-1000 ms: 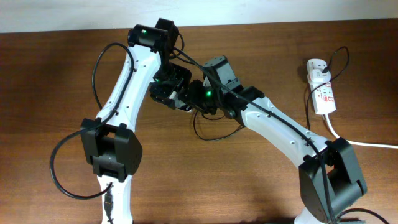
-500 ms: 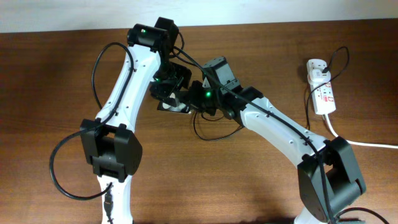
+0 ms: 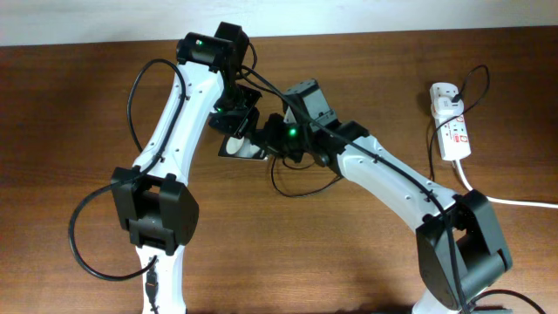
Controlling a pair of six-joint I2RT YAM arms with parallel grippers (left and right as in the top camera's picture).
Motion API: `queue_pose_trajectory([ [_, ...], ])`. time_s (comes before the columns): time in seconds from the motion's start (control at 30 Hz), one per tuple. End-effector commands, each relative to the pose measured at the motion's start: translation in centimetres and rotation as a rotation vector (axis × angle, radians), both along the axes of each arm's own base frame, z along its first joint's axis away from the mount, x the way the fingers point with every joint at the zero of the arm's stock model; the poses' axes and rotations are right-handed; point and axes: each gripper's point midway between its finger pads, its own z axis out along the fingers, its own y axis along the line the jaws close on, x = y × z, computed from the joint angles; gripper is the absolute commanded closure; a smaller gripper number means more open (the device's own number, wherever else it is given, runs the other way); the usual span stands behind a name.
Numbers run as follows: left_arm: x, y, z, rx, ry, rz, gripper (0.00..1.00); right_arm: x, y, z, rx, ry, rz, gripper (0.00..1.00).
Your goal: Plug charger to phone and switch on socket
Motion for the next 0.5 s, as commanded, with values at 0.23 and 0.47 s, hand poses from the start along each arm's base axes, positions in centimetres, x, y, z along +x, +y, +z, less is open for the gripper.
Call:
queue_pose_trajectory([
  [0.23, 0.8, 0.5, 0.0, -0.022, -0.057, -0.146, 0.91, 1.4, -2.8, 1.9, 0.093, -0.022, 0.075, 0.96],
  [0.47, 2.1, 0.6, 0.2, -0.061, -0.167, -0.376, 0.85, 1.0, -3.9, 3.4, 0.151, -0.087, 0.188, 0.96],
])
